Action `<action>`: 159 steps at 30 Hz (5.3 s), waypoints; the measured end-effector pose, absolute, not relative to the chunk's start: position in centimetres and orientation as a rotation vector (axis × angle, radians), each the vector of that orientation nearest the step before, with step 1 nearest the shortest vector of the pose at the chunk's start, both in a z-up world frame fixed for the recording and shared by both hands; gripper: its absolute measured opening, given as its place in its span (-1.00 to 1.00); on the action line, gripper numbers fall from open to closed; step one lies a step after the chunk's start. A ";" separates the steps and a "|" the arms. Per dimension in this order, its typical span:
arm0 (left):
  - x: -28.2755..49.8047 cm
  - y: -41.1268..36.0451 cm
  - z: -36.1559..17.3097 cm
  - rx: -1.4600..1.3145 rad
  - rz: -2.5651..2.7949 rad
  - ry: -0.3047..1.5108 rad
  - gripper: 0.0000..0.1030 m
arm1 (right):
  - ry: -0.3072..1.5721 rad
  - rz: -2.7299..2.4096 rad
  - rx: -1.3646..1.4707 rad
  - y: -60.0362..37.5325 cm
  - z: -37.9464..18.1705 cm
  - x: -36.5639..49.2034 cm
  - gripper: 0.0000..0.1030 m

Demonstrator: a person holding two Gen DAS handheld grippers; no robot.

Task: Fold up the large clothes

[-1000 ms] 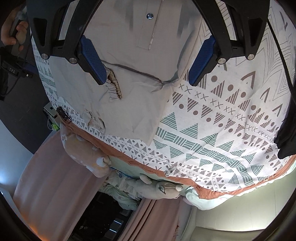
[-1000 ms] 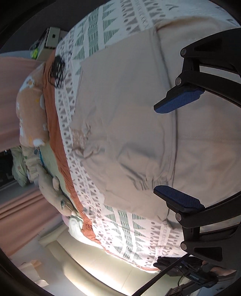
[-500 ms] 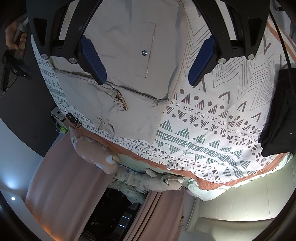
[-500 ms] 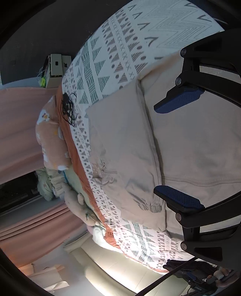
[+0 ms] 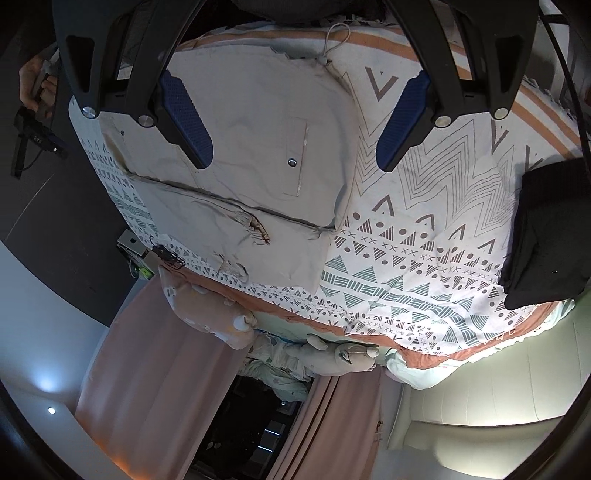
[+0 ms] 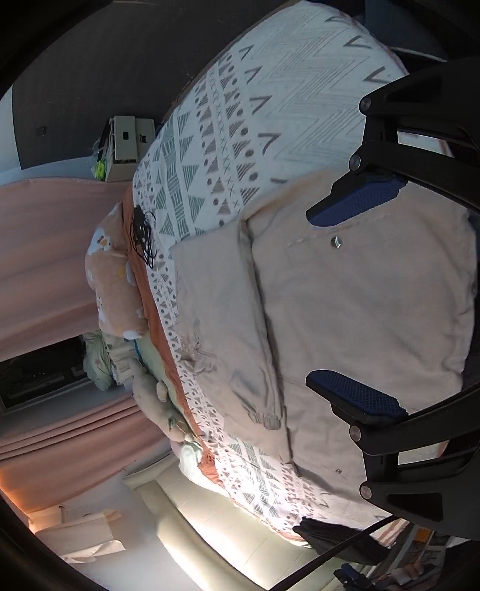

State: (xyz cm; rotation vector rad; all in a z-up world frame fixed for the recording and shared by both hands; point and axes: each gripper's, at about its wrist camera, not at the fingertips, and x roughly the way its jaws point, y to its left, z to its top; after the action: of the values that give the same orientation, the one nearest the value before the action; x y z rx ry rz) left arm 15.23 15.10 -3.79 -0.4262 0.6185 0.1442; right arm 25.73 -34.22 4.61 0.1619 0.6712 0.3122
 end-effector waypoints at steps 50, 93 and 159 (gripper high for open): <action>22.6 18.1 -21.7 -0.887 -0.064 0.902 0.17 | 0.976 0.446 0.805 -45.3 -11.1 33.4 0.58; 5.4 18.9 -6.1 -0.895 -0.154 0.487 -0.81 | 0.628 0.671 0.679 -42.9 3.3 16.7 -0.95; 38.2 25.8 -9.9 -0.808 0.029 0.681 -0.81 | 0.783 0.451 0.637 -33.6 -0.5 50.2 -0.94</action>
State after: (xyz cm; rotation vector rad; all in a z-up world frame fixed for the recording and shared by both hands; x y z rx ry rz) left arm 38.23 25.77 -9.95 -0.8078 0.6814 0.0291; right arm 50.22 -33.65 -0.53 0.6369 0.7831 0.4513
